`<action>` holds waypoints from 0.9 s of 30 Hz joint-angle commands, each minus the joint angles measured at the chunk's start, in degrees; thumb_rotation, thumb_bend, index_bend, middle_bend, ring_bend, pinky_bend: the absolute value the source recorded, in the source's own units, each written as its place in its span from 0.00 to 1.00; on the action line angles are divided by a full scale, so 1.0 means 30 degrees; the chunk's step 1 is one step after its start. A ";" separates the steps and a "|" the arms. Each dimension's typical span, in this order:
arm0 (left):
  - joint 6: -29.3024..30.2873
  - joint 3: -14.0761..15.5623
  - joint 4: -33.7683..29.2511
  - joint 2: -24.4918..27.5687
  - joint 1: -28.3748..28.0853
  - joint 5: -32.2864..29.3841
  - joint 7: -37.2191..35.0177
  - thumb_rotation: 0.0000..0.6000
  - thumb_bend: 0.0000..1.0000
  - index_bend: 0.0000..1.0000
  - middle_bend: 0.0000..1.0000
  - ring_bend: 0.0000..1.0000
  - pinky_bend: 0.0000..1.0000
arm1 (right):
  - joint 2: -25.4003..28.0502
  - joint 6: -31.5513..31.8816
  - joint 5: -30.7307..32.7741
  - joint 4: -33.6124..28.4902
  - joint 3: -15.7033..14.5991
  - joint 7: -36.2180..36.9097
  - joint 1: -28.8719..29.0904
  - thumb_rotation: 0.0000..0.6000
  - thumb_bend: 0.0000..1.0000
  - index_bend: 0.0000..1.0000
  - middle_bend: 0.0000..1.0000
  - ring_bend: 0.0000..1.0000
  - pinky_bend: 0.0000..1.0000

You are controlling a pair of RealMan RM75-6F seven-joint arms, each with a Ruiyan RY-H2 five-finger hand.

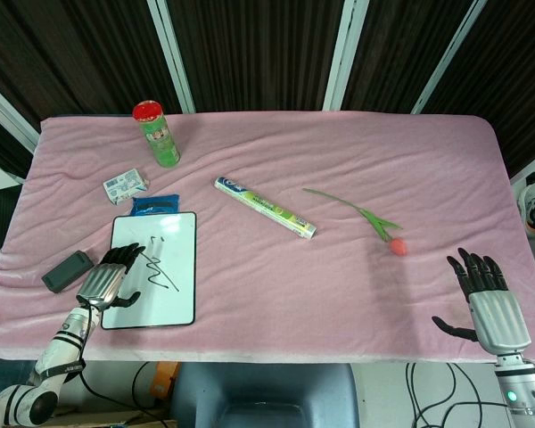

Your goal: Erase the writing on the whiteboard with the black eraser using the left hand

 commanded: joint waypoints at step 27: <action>0.4016 -0.1306 0.0423 -0.0864 0.1078 -0.7917 0.6877 1.00 0.32 0.06 0.09 0.06 0.17 | 0.0133 -0.0040 -0.0145 -0.0116 -0.0201 0.0012 -0.0029 1.00 0.30 0.00 0.00 0.00 0.09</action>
